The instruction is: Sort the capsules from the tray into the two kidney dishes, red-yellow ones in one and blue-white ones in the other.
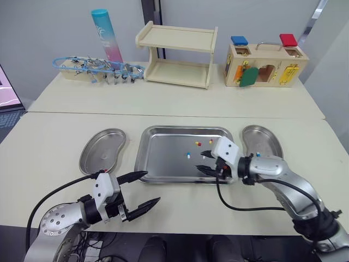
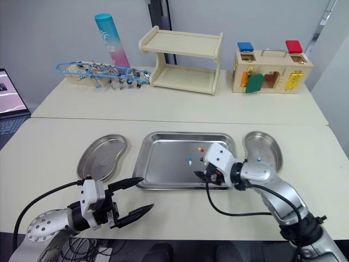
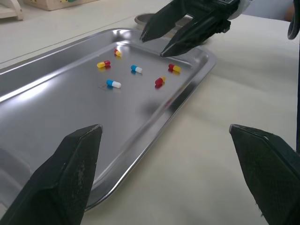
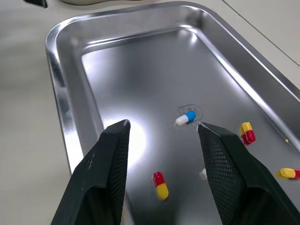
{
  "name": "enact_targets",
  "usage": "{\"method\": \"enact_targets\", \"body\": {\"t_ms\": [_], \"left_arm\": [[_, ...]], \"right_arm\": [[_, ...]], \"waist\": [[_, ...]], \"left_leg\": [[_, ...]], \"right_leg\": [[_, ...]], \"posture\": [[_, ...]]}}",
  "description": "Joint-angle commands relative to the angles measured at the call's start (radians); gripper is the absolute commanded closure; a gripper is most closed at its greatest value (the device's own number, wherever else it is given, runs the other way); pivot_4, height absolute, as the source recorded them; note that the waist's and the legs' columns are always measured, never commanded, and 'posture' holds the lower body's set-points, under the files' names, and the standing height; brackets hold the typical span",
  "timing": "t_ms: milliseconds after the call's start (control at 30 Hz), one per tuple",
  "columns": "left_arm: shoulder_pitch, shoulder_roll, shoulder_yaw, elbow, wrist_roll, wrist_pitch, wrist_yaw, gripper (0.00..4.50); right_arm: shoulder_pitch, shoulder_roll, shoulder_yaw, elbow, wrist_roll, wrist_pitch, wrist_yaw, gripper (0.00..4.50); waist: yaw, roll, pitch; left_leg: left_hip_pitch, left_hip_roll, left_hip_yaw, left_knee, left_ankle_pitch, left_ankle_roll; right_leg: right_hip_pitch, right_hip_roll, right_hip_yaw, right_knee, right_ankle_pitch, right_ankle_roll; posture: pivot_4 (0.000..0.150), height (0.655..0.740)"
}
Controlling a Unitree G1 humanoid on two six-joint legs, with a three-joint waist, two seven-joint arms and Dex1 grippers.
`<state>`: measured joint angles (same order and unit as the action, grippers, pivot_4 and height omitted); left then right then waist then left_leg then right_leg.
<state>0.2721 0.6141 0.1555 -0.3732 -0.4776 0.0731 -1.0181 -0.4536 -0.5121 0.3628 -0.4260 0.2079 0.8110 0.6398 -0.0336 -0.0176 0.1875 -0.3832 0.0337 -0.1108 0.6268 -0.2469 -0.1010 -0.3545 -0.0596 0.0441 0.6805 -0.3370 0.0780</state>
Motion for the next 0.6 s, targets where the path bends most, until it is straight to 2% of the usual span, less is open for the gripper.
{"method": "enact_targets", "body": {"t_ms": [33, 267, 600], "left_arm": [[-0.003, -0.008, -0.008, 0.009, 0.003, -0.041, -0.013, 0.00], [-0.013, -0.017, -0.025, 0.016, 0.009, -0.061, -0.013, 0.00], [-0.018, -0.017, -0.041, -0.018, 0.007, -0.047, 0.013, 0.00]], "right_arm": [[-0.063, 0.053, 0.027, 0.014, -0.031, 0.099, -0.060, 2.00], [-0.135, 0.152, 0.072, 0.137, -0.091, 0.157, -0.137, 2.00], [-0.152, 0.210, 0.091, 0.250, -0.122, 0.131, -0.139, 2.00]], "waist": [[0.000, 0.000, 0.000], [0.000, 0.000, 0.000], [-0.003, 0.000, 0.000]], "left_leg": [[0.000, 0.000, 0.000, 0.000, 0.000, 0.000], [-0.001, 0.000, 0.000, 0.000, 0.000, 0.000], [-0.001, 0.000, 0.000, 0.000, 0.000, 0.000]], "right_leg": [[0.000, 0.000, 0.000, 0.000, 0.000, 0.000], [-0.001, 0.000, 0.000, 0.000, 0.000, 0.000], [-0.002, 0.000, 0.000, 0.001, 0.000, 0.000]], "posture": [[0.150, 0.7400], [0.150, 0.7400], [0.150, 0.7400]]}}
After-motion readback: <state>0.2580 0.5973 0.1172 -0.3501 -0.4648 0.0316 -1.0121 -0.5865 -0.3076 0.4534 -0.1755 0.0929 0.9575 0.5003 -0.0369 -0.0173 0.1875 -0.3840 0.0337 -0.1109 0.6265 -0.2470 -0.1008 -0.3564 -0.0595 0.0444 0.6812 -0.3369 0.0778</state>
